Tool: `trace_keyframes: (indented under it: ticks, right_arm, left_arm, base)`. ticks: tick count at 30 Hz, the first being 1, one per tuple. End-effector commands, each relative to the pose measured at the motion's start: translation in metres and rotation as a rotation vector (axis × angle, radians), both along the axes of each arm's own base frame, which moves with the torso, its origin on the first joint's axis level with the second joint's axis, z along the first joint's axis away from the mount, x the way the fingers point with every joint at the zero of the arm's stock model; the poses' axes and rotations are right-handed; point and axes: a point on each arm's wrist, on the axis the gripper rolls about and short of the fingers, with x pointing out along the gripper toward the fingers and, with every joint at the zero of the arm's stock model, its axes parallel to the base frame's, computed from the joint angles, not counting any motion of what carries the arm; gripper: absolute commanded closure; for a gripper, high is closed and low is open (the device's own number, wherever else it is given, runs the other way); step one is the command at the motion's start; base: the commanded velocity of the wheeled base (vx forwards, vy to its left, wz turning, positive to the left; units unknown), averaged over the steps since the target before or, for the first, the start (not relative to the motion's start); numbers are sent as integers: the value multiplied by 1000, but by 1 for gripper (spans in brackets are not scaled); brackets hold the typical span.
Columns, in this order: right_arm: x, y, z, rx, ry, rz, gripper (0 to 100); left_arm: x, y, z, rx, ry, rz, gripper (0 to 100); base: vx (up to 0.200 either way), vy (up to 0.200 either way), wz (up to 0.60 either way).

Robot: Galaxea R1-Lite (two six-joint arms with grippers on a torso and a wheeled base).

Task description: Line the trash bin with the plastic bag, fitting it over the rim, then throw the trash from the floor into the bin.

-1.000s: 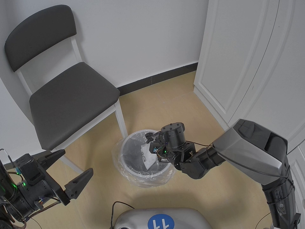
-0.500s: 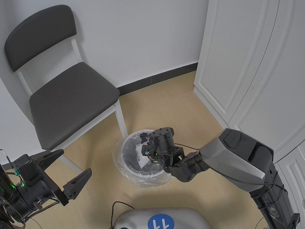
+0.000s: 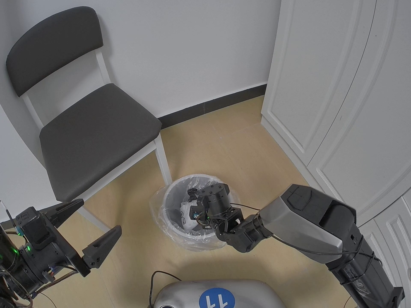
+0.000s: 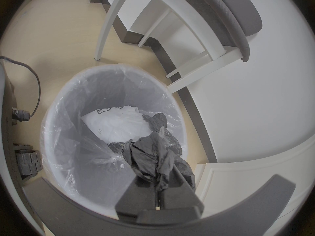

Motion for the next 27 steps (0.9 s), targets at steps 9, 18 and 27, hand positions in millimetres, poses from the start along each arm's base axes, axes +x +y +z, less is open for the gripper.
trace_keyframes:
  ticks: [9, 18, 27]
  right_arm:
    - [-26, 2, -19, -35, 76, 26, 100]
    - [-35, -5, -21, -64, 106, 27, 100]
    - [-17, -1, -5, -17, 46, 4, 100]
  left_arm:
    - [-3, 2, 5, -19, -28, -1, 0]
    - [-4, 2, 7, -25, -39, -2, 0]
    - [-4, 3, 7, -26, -38, -2, 0]
  base:
    - [0, 0, 0]
    - [0, 0, 0]
    - [0, 0, 0]
